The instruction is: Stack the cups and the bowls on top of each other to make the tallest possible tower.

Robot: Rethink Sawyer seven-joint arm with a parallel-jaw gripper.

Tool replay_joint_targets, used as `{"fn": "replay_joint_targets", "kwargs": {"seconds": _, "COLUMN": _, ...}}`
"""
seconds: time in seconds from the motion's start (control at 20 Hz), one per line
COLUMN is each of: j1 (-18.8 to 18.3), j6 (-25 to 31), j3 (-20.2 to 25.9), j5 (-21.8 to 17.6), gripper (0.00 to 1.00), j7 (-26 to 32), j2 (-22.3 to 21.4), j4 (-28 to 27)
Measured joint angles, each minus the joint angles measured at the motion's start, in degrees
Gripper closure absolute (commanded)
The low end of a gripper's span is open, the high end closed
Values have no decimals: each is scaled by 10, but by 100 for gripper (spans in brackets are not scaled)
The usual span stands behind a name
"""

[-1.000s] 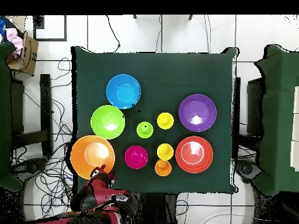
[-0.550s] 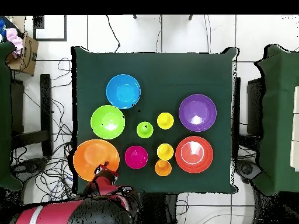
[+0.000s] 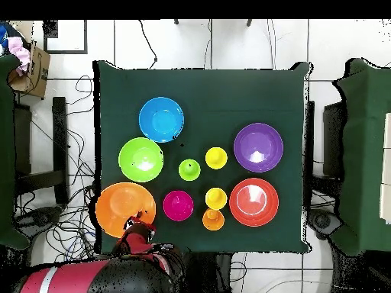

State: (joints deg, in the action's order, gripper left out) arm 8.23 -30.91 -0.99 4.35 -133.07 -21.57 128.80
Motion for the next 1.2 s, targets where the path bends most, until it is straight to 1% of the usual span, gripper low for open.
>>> {"fn": "replay_joint_targets", "kwargs": {"seconds": 0.7, "j1": 29, "j6": -3, "j3": -21, "j5": -1, "gripper": 100, "j7": 0, "j2": 2, "j4": -8}}
{"fn": "replay_joint_targets", "kwargs": {"seconds": 1.1, "j1": 35, "j6": -2, "j3": -28, "j5": -1, "gripper": 100, "j7": 0, "j2": 2, "j4": -15}}
{"fn": "replay_joint_targets", "kwargs": {"seconds": 1.15, "j1": 37, "j6": 1, "j3": -30, "j5": 0, "gripper": 0, "j7": 0, "j2": 4, "j4": -22}}
{"fn": "replay_joint_targets", "kwargs": {"seconds": 1.2, "j1": 37, "j6": 2, "j3": -31, "j5": -1, "gripper": 0, "j7": 0, "j2": 4, "j4": -23}}
